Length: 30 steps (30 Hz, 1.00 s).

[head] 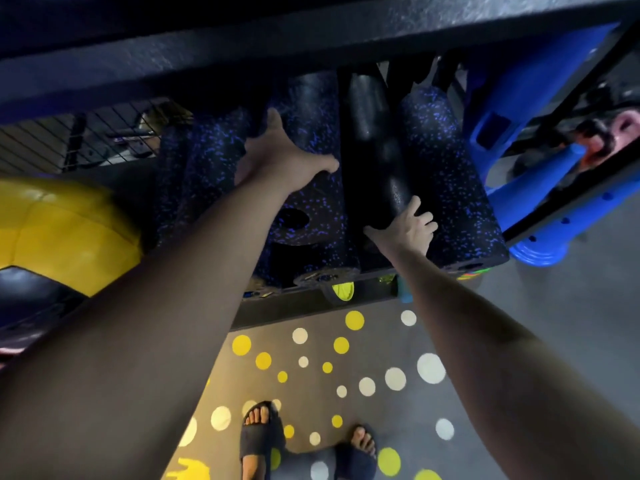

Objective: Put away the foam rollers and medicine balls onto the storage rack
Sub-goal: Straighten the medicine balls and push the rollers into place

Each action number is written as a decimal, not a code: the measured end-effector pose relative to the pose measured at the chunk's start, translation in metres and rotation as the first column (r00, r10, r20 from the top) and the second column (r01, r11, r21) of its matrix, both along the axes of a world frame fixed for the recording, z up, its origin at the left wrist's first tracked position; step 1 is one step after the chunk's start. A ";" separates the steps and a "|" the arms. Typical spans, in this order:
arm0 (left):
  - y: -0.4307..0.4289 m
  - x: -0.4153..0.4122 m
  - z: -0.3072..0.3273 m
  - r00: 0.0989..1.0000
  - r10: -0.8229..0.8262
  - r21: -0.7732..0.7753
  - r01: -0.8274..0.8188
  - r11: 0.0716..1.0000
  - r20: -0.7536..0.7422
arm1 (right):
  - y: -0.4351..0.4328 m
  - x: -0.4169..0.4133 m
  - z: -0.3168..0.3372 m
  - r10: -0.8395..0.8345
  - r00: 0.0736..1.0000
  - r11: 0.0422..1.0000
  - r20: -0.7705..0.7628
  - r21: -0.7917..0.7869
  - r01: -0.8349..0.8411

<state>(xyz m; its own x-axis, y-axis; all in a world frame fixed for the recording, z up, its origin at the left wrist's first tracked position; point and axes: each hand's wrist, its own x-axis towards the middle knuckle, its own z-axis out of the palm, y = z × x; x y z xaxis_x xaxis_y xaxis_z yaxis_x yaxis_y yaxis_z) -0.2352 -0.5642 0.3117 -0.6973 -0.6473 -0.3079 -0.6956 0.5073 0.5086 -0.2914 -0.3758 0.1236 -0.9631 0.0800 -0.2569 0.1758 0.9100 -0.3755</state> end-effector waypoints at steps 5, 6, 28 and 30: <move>0.019 0.005 0.001 0.997 -0.018 -0.047 0.021 0.999 0.077 | 0.037 0.040 0.014 0.018 1.000 1.000 -0.017 0.020 -0.018; 0.023 0.006 -0.001 0.996 -0.022 -0.053 0.027 0.998 0.090 | 0.041 0.045 0.013 0.023 1.000 1.000 -0.010 0.015 -0.023; 0.050 0.009 -0.035 0.996 -0.021 -0.075 0.028 0.997 0.087 | 0.141 0.020 -0.015 -0.130 0.989 0.989 -0.064 -0.082 0.124; 0.052 0.009 -0.038 0.997 -0.022 -0.078 0.028 0.997 0.075 | 0.136 0.024 -0.022 -0.098 0.991 0.994 -0.091 -0.064 0.092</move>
